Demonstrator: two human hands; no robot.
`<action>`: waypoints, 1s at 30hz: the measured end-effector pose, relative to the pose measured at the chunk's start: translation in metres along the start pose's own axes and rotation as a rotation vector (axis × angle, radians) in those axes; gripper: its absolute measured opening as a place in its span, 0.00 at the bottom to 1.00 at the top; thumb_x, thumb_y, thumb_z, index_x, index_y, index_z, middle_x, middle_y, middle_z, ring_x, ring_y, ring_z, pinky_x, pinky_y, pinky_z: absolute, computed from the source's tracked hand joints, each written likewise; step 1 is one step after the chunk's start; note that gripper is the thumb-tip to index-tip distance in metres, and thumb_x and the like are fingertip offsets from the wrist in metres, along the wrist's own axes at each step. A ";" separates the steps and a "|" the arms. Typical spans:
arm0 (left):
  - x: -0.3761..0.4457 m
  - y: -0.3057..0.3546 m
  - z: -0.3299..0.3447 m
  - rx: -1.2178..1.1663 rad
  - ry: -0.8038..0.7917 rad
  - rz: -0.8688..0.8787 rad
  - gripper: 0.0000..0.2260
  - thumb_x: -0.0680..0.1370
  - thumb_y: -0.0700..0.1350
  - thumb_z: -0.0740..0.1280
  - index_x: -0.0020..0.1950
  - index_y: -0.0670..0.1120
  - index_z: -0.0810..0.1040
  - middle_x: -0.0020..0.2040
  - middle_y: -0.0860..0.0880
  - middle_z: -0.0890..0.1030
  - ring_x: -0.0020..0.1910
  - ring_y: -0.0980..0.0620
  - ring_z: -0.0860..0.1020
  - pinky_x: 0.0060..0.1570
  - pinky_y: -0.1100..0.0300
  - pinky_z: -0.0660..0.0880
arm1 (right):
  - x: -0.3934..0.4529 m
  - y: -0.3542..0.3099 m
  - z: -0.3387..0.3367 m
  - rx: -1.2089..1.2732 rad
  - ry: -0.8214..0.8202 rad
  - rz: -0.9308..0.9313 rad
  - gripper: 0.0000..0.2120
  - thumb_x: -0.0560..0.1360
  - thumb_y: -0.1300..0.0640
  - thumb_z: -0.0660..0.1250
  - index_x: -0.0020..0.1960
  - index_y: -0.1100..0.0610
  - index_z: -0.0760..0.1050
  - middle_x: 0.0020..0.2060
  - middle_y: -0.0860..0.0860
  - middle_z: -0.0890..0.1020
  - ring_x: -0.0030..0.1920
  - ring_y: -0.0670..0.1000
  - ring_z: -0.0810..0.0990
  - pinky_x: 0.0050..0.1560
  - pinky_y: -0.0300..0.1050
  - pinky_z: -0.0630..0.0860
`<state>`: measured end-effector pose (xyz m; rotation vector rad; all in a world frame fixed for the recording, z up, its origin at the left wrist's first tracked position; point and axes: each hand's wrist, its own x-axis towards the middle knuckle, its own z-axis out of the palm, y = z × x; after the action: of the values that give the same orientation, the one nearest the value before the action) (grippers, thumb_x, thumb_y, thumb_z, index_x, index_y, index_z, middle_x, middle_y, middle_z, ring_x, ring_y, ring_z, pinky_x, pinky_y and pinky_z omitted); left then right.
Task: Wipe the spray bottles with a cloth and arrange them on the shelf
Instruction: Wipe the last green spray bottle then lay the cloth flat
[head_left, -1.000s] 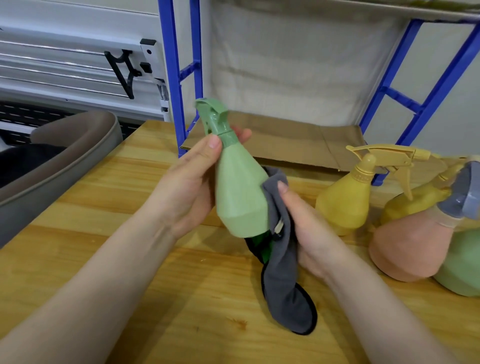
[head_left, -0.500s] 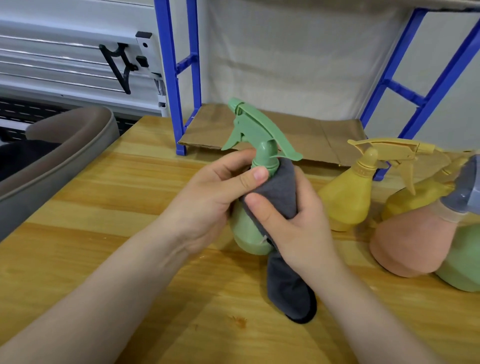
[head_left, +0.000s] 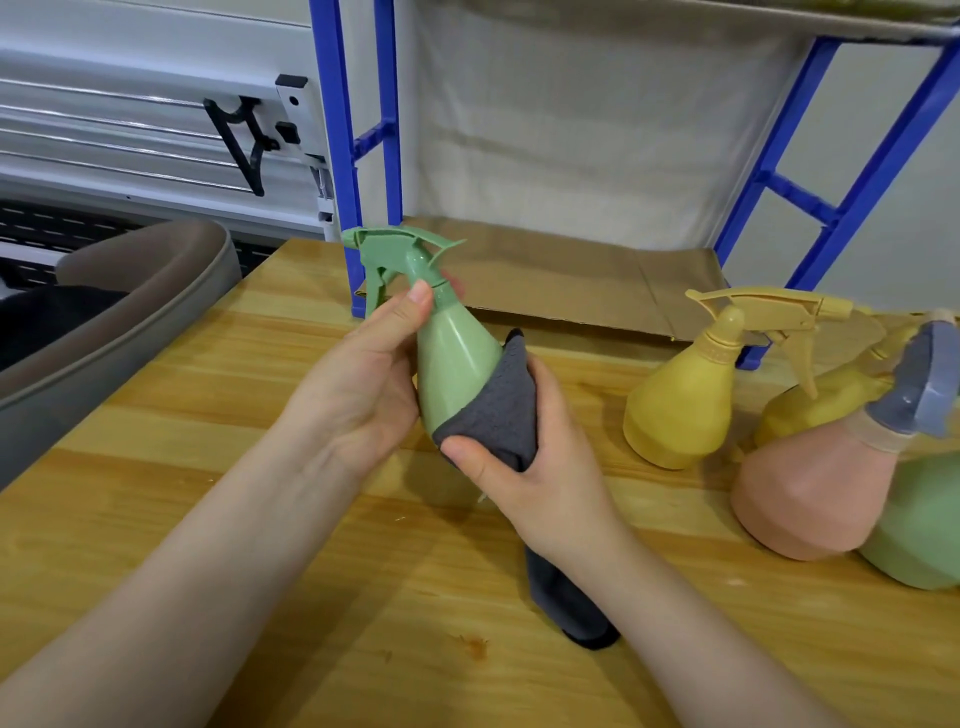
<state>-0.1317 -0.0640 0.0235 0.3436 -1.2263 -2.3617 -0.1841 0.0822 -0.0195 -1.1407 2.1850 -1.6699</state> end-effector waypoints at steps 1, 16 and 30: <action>0.000 0.002 0.000 -0.021 0.011 0.004 0.12 0.74 0.50 0.66 0.55 0.48 0.81 0.58 0.49 0.83 0.55 0.52 0.79 0.61 0.52 0.76 | 0.000 0.001 0.000 0.010 0.000 0.000 0.35 0.67 0.43 0.77 0.65 0.31 0.59 0.61 0.36 0.73 0.60 0.36 0.74 0.53 0.29 0.72; -0.005 -0.016 0.011 -0.173 -0.018 0.061 0.23 0.75 0.53 0.65 0.66 0.43 0.75 0.62 0.46 0.79 0.65 0.45 0.75 0.63 0.45 0.75 | 0.003 0.005 -0.008 0.198 0.199 -0.091 0.33 0.64 0.42 0.73 0.65 0.39 0.62 0.57 0.37 0.76 0.57 0.38 0.77 0.49 0.30 0.75; -0.023 -0.047 0.029 0.083 -0.156 0.124 0.14 0.68 0.37 0.71 0.52 0.43 0.78 0.48 0.50 0.85 0.50 0.55 0.82 0.50 0.64 0.77 | 0.004 -0.005 -0.017 -0.302 0.295 -0.163 0.19 0.67 0.47 0.74 0.52 0.45 0.69 0.45 0.43 0.79 0.47 0.47 0.79 0.43 0.52 0.77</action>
<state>-0.1369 -0.0088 0.0018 0.1070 -1.3788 -2.2712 -0.1935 0.0922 -0.0073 -1.2412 2.6675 -1.7073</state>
